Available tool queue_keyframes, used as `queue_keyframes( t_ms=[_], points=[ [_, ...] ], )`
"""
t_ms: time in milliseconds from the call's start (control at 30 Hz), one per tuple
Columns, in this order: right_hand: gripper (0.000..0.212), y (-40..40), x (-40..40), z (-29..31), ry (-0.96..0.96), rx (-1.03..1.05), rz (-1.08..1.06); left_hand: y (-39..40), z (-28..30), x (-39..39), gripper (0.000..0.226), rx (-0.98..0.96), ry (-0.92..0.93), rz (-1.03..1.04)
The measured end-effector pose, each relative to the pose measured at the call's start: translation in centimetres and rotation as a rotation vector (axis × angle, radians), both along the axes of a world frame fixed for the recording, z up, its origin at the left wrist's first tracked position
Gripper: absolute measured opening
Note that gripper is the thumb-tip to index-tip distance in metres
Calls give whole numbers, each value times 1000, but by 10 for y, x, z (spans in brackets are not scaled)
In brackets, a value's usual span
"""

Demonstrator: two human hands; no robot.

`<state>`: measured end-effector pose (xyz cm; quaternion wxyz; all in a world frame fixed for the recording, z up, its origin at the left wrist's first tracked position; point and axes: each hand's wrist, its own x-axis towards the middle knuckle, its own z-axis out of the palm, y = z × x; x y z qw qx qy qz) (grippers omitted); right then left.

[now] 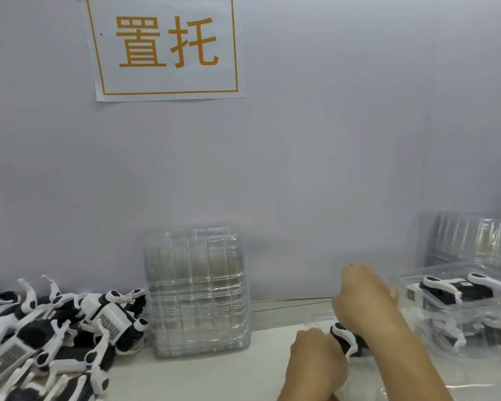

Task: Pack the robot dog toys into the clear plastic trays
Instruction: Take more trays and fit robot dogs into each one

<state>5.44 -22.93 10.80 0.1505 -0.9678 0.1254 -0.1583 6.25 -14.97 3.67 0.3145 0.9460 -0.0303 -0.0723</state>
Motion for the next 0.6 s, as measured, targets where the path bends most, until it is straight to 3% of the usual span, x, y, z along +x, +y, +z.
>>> queue_keyframes(
  t_ms=[100, 233, 367, 467, 600],
  points=[
    [22, 6, -1, 1, 63, 12, 72, 5, -4, -1, 60, -29, 38, 15],
    [43, 13, 0, -7, 106, 132, 290, 32, -7, -3, 70, 49, 12, 11],
    [41, 23, 2, -19, 178, 143, 512, 80, -3, -14, 52, 81, -114, 63],
    [39, 38, 4, -25, 168, 157, 585, 123, 6, -24, 26, -34, -291, 189],
    [33, 56, 5, -32, 116, 165, 636, 181, 18, -36, 21, -214, -556, 387]
  ],
)
